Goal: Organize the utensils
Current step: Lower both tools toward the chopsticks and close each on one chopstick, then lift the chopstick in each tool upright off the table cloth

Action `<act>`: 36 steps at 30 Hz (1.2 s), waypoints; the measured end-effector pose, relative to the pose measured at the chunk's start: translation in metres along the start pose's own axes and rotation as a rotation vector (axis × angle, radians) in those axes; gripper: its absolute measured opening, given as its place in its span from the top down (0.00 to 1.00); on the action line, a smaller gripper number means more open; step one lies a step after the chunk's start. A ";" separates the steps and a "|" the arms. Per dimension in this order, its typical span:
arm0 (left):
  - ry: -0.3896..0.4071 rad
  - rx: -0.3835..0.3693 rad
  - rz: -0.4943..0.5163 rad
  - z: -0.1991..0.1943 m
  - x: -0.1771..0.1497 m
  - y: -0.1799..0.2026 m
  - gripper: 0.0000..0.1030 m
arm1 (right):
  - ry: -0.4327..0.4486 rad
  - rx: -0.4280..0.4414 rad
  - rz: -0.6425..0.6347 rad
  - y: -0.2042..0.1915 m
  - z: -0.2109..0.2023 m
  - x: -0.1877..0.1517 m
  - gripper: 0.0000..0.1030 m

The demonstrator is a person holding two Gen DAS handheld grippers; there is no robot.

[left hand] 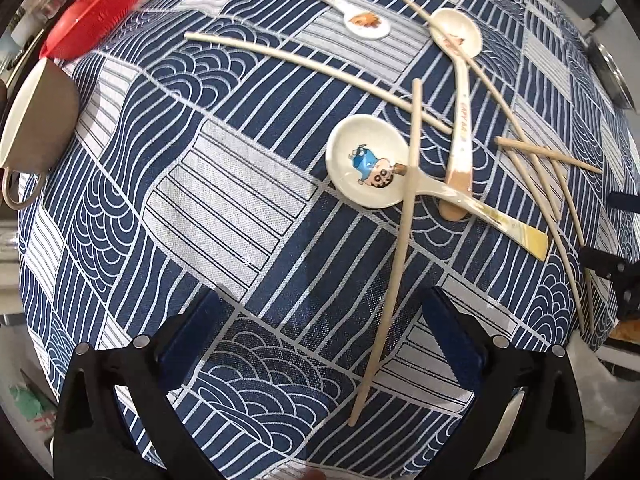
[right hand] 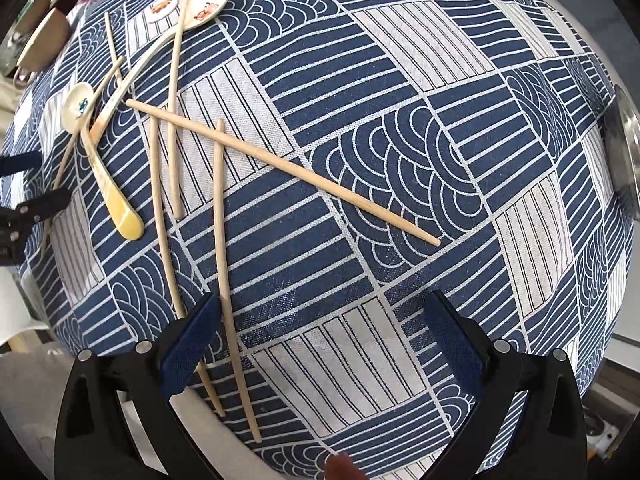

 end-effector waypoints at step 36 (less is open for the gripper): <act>-0.053 0.046 -0.272 -0.088 -0.043 -0.049 0.95 | -0.074 0.445 0.221 0.109 -0.063 0.026 0.99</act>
Point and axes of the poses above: each gripper's, at about its wrist camera, not at the fingertips, and z roughly the way its jaws point, y to its right, x to its top, the point moved 1 cm from there along z, roughly the way its jaws point, and after that the axes turned 10 degrees about y, right-handed, at the moved point
